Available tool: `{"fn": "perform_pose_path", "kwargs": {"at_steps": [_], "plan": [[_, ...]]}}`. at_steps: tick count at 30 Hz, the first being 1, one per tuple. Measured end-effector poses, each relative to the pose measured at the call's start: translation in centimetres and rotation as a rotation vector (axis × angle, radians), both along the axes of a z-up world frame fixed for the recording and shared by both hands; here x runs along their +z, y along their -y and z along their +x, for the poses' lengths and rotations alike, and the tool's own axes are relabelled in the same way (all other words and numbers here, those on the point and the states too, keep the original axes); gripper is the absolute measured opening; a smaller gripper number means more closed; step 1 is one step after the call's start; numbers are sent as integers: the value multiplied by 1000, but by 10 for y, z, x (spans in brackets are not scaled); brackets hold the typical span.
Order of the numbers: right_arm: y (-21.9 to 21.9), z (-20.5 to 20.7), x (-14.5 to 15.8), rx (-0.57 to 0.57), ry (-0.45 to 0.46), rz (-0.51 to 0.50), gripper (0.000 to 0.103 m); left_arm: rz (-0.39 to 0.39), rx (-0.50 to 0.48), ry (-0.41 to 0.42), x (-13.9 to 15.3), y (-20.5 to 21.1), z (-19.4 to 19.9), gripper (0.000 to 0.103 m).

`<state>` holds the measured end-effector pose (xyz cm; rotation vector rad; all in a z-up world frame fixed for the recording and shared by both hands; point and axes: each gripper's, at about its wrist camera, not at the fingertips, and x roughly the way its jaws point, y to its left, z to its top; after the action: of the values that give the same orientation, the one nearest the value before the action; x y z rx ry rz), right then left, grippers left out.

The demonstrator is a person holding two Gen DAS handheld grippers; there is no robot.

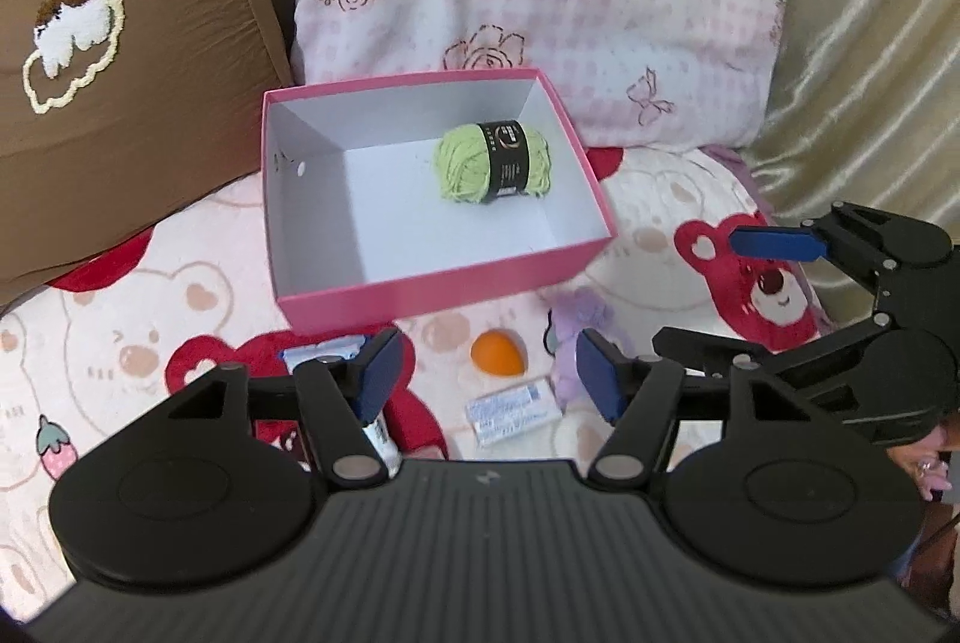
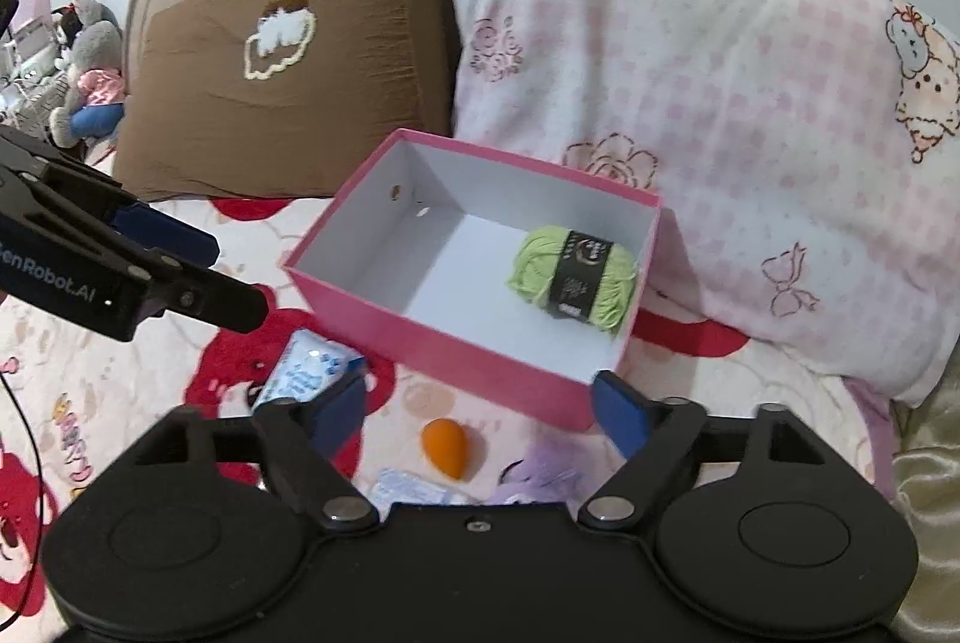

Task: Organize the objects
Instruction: 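Withdraw the right tool from the box toward the remaining items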

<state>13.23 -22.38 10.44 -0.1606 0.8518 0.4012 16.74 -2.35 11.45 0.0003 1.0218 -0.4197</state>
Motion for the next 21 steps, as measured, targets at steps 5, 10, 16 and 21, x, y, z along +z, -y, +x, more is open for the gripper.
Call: {"fn": "perform_pose_path", "kwargs": {"at_steps": [5,10,16,21], "plan": [[-7,-26,5,34,-7,-1,87,32,-30,10,7,-6,-25,71],[-10,-55,6,63,0,2,87,56,-61,4,3,-9,-47,82],[-14,-78,-4,90,-35,30,87,60,-73,-33,-9,-17,-63,88],[-24,-95,-14,141,-49,-2,87,51,-74,-60,-20,-21,-72,92]]}}
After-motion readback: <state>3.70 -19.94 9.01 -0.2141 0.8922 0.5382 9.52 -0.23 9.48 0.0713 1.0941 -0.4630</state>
